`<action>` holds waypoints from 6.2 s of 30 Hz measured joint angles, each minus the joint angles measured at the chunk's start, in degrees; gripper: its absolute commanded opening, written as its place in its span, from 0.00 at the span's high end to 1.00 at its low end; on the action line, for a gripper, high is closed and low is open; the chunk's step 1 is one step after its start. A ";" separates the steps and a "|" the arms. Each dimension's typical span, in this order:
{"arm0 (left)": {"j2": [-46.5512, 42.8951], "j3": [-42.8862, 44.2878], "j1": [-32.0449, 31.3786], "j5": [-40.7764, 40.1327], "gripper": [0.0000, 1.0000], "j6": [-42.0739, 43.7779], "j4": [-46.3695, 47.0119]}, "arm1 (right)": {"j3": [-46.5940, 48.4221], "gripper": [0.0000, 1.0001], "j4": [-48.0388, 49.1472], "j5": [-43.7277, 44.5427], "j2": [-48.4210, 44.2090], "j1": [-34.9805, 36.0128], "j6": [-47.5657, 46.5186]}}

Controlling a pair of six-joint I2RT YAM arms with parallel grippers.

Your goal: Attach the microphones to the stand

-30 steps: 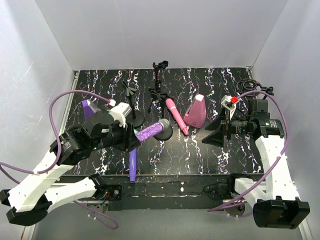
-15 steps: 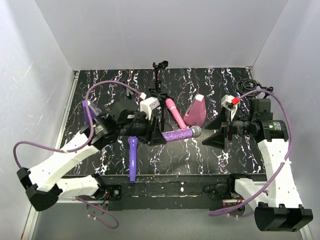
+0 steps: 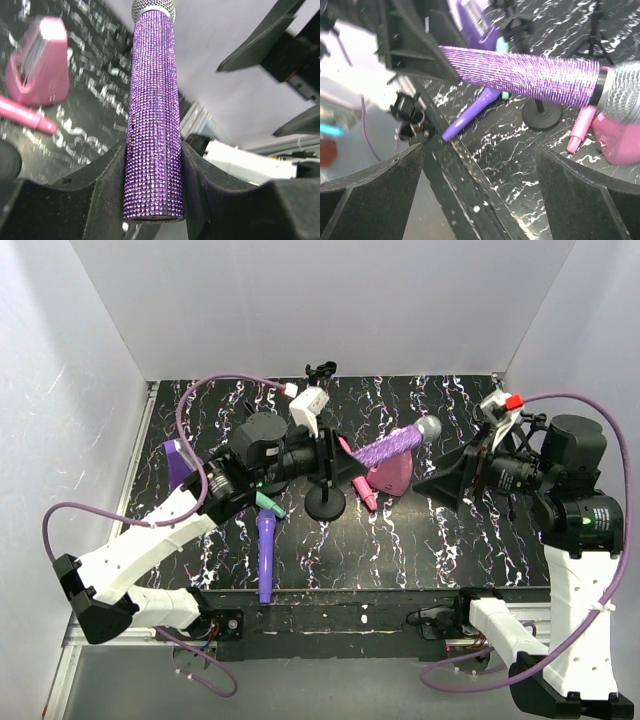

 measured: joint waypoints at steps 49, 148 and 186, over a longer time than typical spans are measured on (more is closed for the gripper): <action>3.91 0.22 -9.68 -15.58 0.02 6.05 21.75 | 5.44 0.99 31.74 34.01 8.96 -1.51 44.70; -38.95 -18.45 -9.68 -23.71 0.02 4.35 -9.38 | -5.18 0.99 44.76 44.41 13.90 -10.69 -9.77; -41.55 -19.21 -9.68 -23.76 0.02 3.08 -9.84 | -19.65 0.26 46.90 37.68 10.19 -18.95 -10.14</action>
